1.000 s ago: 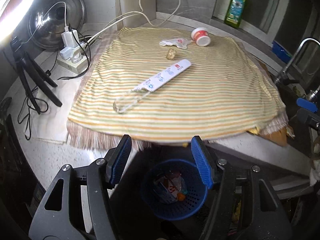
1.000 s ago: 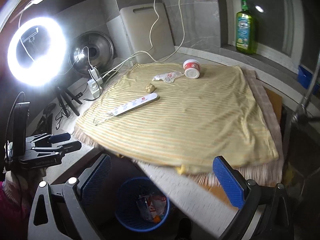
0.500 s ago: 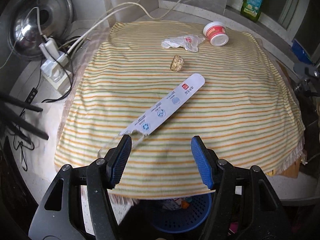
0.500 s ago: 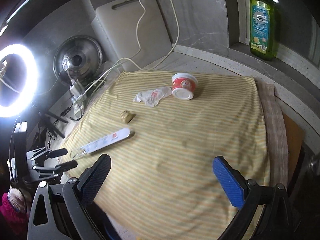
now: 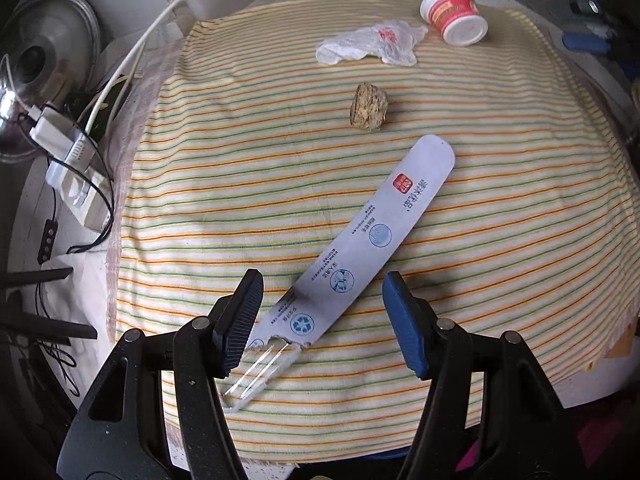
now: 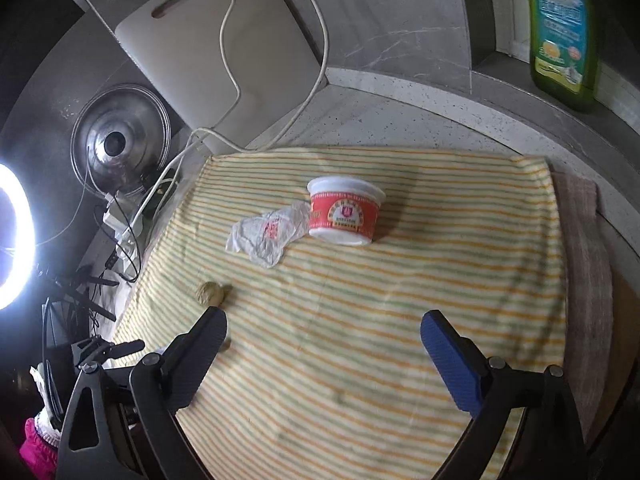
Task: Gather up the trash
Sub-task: 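Grasp the white toothbrush package with the left tool while the right tool grasps the red-and-white cup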
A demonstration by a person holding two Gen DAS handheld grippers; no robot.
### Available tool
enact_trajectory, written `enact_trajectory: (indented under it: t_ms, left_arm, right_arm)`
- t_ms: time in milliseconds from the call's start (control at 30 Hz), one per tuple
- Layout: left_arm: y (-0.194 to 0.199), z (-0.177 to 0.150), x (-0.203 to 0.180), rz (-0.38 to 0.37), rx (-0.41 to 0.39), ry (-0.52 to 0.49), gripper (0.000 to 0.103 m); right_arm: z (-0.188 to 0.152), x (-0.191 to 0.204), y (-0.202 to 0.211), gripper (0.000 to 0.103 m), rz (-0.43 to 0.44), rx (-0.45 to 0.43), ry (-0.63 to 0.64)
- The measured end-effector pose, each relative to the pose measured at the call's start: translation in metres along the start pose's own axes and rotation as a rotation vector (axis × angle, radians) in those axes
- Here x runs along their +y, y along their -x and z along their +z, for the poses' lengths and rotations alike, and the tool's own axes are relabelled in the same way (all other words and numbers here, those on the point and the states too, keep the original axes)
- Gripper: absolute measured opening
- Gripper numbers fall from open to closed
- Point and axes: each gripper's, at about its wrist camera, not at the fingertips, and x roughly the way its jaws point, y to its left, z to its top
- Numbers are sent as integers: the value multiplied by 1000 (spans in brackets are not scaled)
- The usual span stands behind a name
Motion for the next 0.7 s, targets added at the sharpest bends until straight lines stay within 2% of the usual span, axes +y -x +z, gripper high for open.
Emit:
enact_trajectory:
  t_ms: [167,333,433,700]
  left_arm:
    - [-12,5,2,26,23,-27,64]
    - [-19,12,9,12,27,-17,64]
    - [-22,17,10,5,27,-24,64]
    - [-28,26,11,-21,25,-21,64]
  right_arm:
    - [25,-5,-25,99,15,28,-40]
    - [43,-9,-47,99,8,54,-81]
    - [50,-12,-61,95,-8,75,-86]
    - [58,-23,-88,94,-9,115,-109]
